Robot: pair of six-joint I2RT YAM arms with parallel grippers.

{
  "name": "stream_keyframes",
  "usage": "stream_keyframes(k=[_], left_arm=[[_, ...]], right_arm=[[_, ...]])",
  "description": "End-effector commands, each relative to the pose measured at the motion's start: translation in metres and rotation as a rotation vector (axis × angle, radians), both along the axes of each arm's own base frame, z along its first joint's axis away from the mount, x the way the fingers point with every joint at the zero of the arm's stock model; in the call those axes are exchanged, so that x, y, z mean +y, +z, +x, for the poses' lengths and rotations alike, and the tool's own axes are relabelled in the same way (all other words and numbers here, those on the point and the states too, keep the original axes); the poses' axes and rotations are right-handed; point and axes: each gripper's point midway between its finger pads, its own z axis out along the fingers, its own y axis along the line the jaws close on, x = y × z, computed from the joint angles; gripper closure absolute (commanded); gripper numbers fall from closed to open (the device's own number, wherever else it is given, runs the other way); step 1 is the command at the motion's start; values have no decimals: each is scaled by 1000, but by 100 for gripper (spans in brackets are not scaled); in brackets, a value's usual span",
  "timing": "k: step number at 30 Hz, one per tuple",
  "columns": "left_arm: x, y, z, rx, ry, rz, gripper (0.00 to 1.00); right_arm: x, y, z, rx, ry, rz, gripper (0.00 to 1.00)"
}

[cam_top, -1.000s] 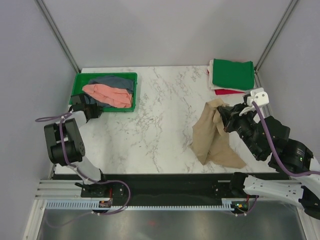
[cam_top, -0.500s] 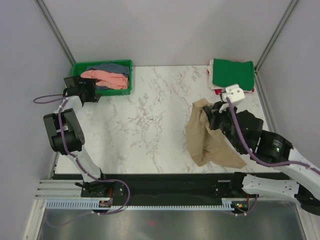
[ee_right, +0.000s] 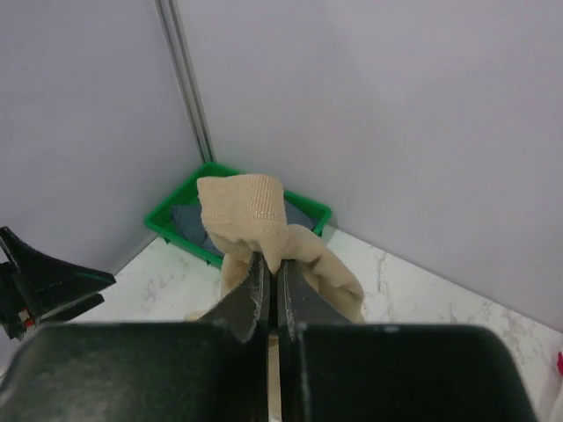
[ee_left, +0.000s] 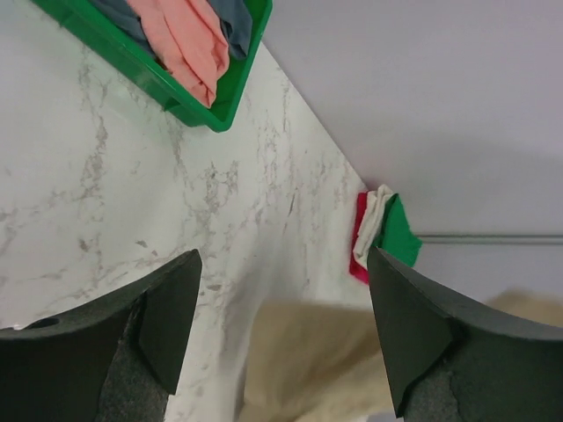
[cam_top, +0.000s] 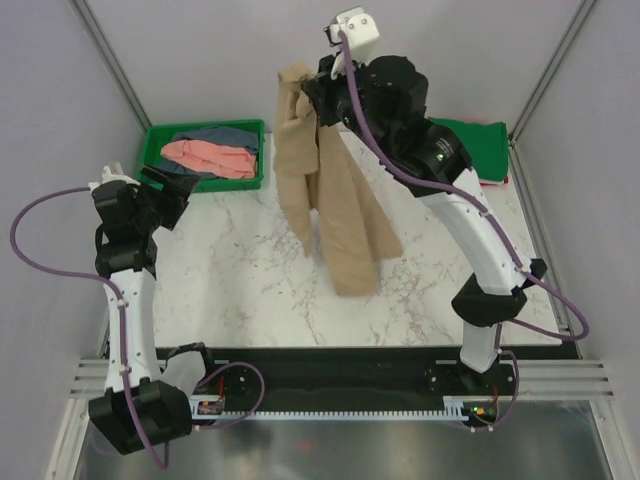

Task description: Fold and stack the t-shirts

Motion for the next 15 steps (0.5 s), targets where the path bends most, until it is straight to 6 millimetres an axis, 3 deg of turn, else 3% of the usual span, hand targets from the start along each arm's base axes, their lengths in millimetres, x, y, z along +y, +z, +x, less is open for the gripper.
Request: stream_keyframes(k=[1, 4, 5, 7, 8, 10, 11, 12, 13, 14, 15], left_arm=[[5, 13, -37, 5, -39, 254, 17], [1, 26, -58, -35, -42, 308, 16], [0, 25, -61, -36, -46, 311, 16], [-4, 22, -69, -34, -63, 322, 16], [-6, 16, -74, -20, -76, 325, 16], [-8, 15, -80, -19, -87, 333, 16], [-10, 12, -85, -25, -90, 338, 17], [-11, 11, -88, -27, -93, 342, 17], [-12, 3, -92, -19, -95, 341, 17], [-13, 1, -94, -20, -95, 343, 16], [-15, 1, -98, -34, -99, 355, 16]], right_arm=[[-60, 119, -60, -243, 45, 201, 100], [-94, 95, -68, -224, -38, 209, 100], [-114, 63, -68, -176, -120, 179, 100], [-140, 20, -63, -121, -228, 142, 100], [-169, -28, -61, -73, -336, 93, 100], [-211, -82, -57, -11, -521, 58, 96], [-234, -139, -59, 72, -619, 33, 86], [-261, -167, -61, 112, -746, 27, 37], [-289, -199, -61, 174, -842, 27, 9], [-304, -247, -68, 251, -883, 3, 2], [-304, -273, -68, 336, -861, 81, 2]])
